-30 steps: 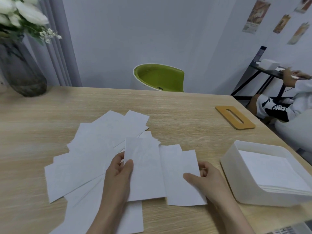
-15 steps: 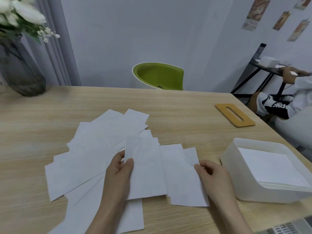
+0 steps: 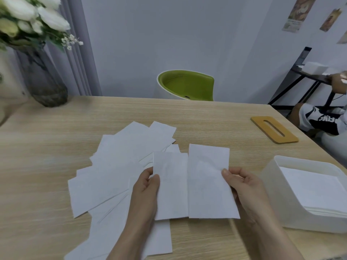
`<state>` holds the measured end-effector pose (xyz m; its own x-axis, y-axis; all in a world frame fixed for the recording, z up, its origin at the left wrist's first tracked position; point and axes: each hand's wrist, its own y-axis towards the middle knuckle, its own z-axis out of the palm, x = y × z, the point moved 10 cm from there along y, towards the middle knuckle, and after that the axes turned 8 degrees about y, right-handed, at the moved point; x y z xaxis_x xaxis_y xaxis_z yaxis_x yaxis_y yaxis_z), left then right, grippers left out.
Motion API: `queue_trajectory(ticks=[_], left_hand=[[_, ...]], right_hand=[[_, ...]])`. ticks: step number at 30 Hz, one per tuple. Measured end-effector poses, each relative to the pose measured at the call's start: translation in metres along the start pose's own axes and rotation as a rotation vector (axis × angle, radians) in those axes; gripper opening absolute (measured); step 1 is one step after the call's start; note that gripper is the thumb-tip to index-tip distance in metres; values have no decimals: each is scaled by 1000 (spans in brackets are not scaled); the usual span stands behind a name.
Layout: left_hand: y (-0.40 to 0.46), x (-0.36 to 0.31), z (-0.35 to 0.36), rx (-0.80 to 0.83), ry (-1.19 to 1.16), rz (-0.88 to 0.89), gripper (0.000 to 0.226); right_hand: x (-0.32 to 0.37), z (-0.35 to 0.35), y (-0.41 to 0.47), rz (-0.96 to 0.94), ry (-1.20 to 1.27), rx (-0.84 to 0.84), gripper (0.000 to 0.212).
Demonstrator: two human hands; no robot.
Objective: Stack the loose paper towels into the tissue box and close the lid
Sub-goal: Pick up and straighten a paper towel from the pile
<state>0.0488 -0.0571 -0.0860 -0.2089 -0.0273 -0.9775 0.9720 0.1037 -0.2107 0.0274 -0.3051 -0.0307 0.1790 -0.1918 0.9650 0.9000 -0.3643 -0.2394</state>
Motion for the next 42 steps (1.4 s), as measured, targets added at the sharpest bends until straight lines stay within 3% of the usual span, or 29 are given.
queue_trajectory(ticks=[6, 28, 31, 34, 36, 42], left_hand=[[-1, -1, 0, -1, -17, -8, 37], [1, 2, 3, 1, -18, -7, 20], [1, 0, 1, -19, -14, -1, 21], [-1, -2, 4, -11, -32, -8, 23], [-4, -5, 13, 29, -32, -13, 23], [-17, -18, 39, 107, 38, 41, 26]], right_hand=[[-21, 44, -4, 46, 45, 91, 6], [-31, 62, -3, -64, -62, 100, 4], [-25, 60, -7, -175, -255, 73, 20], [-37, 68, -14, -101, -244, 169, 44], [-45, 76, -20, -46, -215, 245, 44], [-47, 67, -25, -35, -345, 241, 64]])
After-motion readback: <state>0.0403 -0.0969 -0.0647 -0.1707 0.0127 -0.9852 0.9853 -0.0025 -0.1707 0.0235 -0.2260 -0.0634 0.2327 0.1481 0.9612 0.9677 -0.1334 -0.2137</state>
